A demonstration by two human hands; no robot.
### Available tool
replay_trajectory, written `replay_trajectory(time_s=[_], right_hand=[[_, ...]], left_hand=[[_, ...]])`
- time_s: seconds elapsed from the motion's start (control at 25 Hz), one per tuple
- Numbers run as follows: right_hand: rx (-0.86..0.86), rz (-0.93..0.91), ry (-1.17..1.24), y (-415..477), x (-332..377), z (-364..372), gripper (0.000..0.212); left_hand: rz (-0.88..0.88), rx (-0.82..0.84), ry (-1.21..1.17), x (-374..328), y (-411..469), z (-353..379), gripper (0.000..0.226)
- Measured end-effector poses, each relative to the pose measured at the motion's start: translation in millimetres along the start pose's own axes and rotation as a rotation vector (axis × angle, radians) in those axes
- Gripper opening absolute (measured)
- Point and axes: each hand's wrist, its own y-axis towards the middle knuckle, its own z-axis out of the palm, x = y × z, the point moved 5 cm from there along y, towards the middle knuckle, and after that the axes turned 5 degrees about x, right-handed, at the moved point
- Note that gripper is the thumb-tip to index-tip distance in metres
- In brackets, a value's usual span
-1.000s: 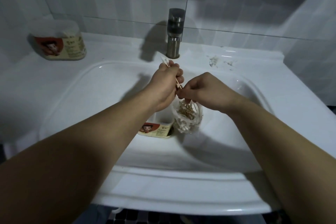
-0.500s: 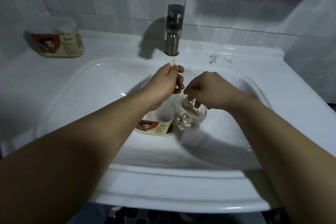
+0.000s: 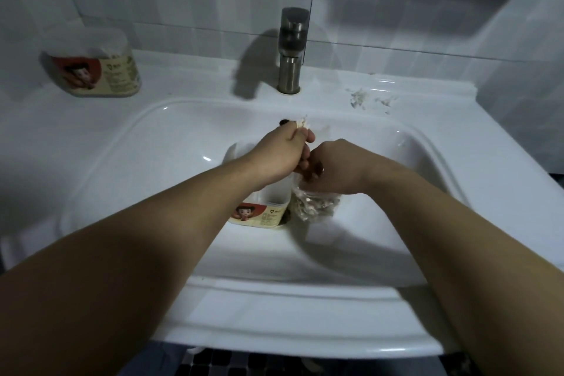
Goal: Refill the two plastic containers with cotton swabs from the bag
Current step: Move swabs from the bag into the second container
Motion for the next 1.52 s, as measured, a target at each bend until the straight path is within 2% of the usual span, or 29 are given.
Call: replay_trajectory(time_s=[0.08, 0.16, 0.24, 0.4, 0.68, 0.84, 1.12, 1.24, 1.4, 1.52], right_hand=[[-0.003, 0.022, 0.012, 1.9, 0.4, 0.1, 0.029], [-0.023, 0.028, 0.046, 3.2, -1.1, -1.4, 0.022], [-0.077, 0.034, 0.161, 3.2, -5.9, -7.3, 0.008], [-0.226, 0.04, 0.438, -1.1, -20.5, -21.2, 0.005], [-0.381, 0.024, 0.879, -2.2, -34.0, -28.3, 0.011], [-0.375, -0.017, 1.099, -0.4, -35.4, -26.2, 0.014], [-0.392, -0.021, 1.056, 2.6, -34.3, -21.1, 0.016], [-0.408, -0.004, 0.919, 3.8, -32.4, -20.4, 0.016], [-0.5, 0.064, 0.815, 3.0, -38.2, -23.7, 0.019], [-0.511, 0.032, 0.744, 0.3, -33.9, -27.6, 0.023]], left_hand=[[-0.006, 0.006, 0.004, 1.6, 0.7, -0.5, 0.029], [-0.008, 0.009, 0.035, 1.6, 0.5, -1.1, 0.029], [-0.01, -0.002, 0.064, 1.1, -0.1, -1.6, 0.028], [-0.043, -0.051, 0.033, 4.6, 2.6, -6.7, 0.026], [-0.011, -0.018, 0.093, 3.9, 3.8, -3.5, 0.026], [-0.036, 0.026, -0.088, 2.9, 1.3, -0.6, 0.024], [-0.034, 0.123, -0.112, 6.2, -1.4, 8.3, 0.023], [-0.028, 0.156, -0.175, 7.8, -0.3, 12.1, 0.026], [-0.091, 0.134, -0.289, 8.2, 0.9, 12.0, 0.025], [-0.129, 0.085, -0.389, 6.3, -0.3, 9.6, 0.028]])
